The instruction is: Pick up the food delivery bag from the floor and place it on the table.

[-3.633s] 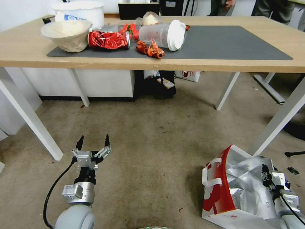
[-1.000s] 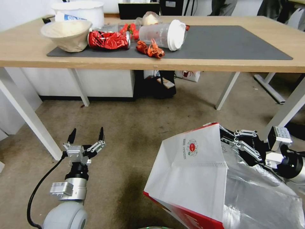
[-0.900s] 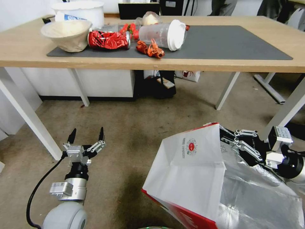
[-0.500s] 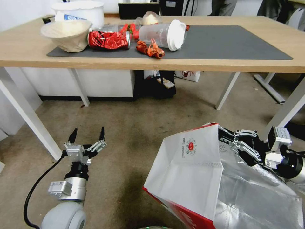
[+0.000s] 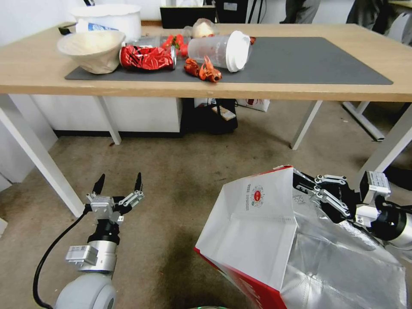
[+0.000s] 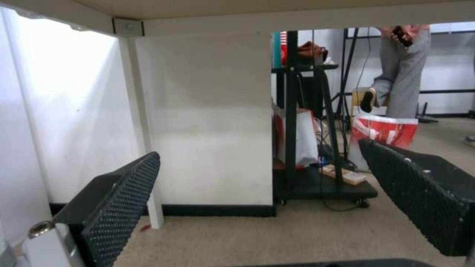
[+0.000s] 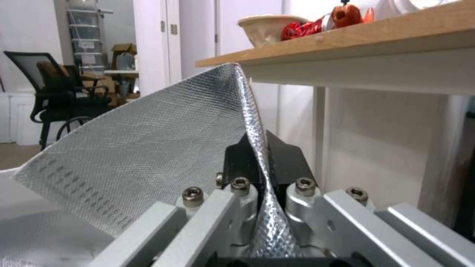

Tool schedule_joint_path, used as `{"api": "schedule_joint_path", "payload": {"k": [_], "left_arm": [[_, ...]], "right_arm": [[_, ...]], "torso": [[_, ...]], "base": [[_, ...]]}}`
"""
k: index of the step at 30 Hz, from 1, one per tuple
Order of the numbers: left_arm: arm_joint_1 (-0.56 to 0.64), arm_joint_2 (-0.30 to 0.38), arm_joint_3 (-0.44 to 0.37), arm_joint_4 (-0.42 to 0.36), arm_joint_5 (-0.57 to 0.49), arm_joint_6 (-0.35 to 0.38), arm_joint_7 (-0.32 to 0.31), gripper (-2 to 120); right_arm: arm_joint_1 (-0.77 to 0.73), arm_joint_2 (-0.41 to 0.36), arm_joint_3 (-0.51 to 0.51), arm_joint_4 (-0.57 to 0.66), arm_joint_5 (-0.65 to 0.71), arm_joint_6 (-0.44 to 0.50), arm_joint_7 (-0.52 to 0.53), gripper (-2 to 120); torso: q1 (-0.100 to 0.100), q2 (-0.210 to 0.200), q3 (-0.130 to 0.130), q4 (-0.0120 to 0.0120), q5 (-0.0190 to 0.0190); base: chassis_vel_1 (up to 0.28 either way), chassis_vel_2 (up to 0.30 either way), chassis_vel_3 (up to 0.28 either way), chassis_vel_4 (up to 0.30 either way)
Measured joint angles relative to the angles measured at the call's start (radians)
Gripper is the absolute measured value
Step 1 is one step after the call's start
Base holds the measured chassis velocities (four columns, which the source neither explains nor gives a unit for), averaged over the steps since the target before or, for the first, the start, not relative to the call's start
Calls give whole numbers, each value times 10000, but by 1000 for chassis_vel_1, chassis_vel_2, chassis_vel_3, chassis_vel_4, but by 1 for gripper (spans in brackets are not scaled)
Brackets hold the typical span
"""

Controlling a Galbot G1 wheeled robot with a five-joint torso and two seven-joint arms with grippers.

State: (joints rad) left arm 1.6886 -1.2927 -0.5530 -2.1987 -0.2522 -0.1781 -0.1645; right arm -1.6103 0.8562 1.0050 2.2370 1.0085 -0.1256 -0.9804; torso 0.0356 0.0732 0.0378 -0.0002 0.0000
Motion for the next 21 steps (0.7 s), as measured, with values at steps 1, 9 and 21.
{"api": "schedule_joint_path", "payload": {"k": [1, 9, 21], "left_arm": [[0, 0, 0, 0, 0, 0, 0, 100], [34, 17, -4, 14, 11, -64, -39, 100], [68, 28, 10, -69, -38, -98, -149, 100]], "right_arm": [[0, 0, 0, 0, 0, 0, 0, 0], [-33, 31, 25, 116, -89, 17, 39, 0], [-106, 114, 60, 217, -144, 49, 82, 0]], "torso": [[0, 0, 0, 0, 0], [18, 352, 334, 1, -1], [109, 845, 736, 0, -1]], "base": [[0, 0, 0, 0], [0, 0, 0, 0], [0, 0, 0, 0]]}}
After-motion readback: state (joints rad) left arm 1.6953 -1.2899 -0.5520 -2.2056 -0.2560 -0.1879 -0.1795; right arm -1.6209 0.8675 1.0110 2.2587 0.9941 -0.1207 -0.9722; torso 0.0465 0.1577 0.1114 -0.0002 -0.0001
